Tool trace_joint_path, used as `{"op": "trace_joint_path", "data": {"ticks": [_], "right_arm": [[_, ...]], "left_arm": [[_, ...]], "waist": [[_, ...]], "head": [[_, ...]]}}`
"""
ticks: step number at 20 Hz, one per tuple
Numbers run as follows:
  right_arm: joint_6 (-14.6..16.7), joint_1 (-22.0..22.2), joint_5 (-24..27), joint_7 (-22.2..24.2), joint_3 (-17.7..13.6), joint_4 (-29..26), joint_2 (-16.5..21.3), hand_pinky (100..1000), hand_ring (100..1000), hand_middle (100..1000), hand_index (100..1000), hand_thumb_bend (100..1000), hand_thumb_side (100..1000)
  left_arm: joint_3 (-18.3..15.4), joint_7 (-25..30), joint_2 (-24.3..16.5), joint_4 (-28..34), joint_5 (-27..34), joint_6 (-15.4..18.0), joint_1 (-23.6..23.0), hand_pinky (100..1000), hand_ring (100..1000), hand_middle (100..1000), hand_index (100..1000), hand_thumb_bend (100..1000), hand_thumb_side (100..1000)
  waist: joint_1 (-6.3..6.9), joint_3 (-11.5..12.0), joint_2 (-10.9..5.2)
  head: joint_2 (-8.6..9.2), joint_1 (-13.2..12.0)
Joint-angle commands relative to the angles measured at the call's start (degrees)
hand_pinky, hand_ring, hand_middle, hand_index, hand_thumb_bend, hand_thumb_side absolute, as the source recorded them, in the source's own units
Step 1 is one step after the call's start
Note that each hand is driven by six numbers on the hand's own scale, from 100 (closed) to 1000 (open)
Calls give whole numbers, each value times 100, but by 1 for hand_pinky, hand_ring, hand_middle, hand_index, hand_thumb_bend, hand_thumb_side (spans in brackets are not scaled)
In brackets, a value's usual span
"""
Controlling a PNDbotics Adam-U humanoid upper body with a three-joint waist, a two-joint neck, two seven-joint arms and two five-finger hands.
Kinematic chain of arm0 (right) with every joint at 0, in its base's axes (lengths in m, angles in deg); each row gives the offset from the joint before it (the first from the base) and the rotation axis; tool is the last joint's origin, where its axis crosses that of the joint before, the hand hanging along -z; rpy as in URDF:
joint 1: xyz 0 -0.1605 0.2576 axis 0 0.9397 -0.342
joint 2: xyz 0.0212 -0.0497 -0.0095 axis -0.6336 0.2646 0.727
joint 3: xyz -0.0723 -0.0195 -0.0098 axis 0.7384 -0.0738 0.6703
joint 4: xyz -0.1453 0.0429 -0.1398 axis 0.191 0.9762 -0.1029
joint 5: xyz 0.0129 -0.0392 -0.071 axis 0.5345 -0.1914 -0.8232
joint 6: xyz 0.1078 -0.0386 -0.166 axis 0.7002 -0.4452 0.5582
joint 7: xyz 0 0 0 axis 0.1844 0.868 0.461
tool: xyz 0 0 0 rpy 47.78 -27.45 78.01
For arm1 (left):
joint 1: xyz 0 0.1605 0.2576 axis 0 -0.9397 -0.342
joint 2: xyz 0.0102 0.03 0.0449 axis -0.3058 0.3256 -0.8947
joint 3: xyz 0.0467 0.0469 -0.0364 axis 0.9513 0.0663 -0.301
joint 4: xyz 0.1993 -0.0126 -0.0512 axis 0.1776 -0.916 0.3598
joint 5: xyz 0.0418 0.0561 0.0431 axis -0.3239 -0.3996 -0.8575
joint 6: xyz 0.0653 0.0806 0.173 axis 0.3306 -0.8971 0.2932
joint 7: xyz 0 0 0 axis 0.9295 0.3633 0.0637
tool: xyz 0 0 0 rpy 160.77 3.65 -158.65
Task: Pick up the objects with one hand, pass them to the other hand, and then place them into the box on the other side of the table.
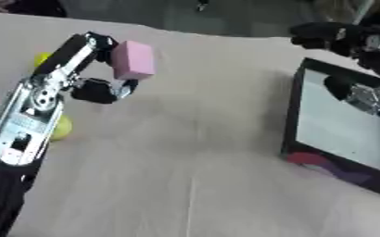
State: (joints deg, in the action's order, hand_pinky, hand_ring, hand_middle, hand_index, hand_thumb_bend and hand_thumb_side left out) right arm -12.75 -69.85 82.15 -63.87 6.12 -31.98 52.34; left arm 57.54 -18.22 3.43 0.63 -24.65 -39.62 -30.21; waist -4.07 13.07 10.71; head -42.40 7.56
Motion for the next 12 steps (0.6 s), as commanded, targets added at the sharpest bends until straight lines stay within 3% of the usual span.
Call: {"op": "trace_joint_path", "data": {"ticks": [1, 8, 12], "right_arm": [[-164, -152, -63, -35, 13, -83, 56, 994, 1000, 1000, 1000, 100, 529], [-354, -374, -163, -58, 143, -83, -21, 991, 1000, 1000, 1000, 100, 520], [-408, -521, -256, -44, 208, -83, -40, 986, 1000, 1000, 1000, 100, 472]], "left_arm": [[53, -32, 145, 167, -68, 77, 110, 746, 604, 454, 508, 100, 100], [194, -60, 606, 206, -219, 212, 173, 746, 600, 450, 506, 100, 100], [269, -44, 864, 180, -291, 286, 209, 745, 597, 448, 505, 100, 101]], "waist": [[-35, 24, -128], [-45, 110, -106], [-32, 191, -76]], "head": [[43, 107], [50, 252], [66, 374]]}}
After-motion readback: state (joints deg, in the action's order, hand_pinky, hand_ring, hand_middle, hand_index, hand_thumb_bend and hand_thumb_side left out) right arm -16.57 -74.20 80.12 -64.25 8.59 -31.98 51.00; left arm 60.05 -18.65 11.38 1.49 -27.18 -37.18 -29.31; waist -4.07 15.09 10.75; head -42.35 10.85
